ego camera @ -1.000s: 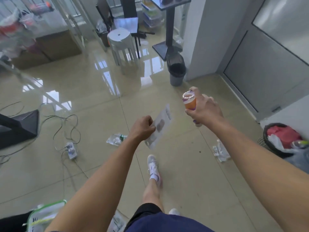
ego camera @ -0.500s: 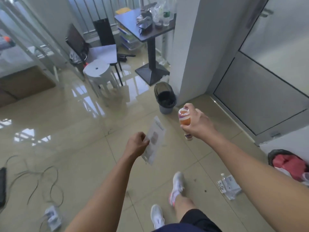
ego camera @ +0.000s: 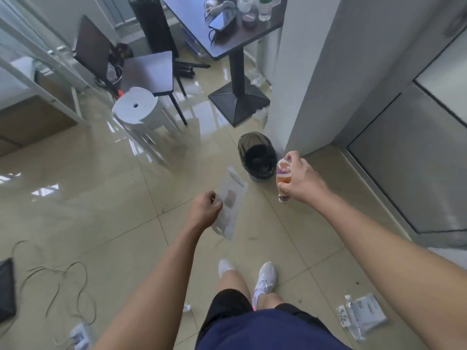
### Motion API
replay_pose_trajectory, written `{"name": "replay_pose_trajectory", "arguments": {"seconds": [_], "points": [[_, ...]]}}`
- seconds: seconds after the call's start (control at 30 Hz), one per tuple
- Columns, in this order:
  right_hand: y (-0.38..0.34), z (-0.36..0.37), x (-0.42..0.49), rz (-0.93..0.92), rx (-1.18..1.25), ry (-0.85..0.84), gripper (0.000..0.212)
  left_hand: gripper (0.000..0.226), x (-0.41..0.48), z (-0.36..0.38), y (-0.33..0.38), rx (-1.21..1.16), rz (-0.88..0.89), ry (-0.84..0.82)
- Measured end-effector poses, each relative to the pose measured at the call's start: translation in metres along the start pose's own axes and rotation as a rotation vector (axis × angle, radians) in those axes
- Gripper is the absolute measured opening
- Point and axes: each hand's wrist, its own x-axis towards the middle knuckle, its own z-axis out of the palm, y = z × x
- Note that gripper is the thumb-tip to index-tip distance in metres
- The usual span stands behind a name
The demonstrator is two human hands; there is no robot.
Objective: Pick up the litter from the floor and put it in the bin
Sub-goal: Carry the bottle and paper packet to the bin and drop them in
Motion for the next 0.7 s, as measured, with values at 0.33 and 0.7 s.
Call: {"name": "replay_pose_trajectory", "arguments": {"seconds": [0.33,0.7], "points": [[-0.011,0.022,0.195,0.023,-0.085,-0.088,0.064,0.017,0.201,0.022,0.032,-0.098,-0.085,-0.11],[0.073,0.198,0.389,0.124,0.058,-0.085,0.055,0.02,0.4,0.204,0.016,-0.48,-0.404,-0.159]]}}
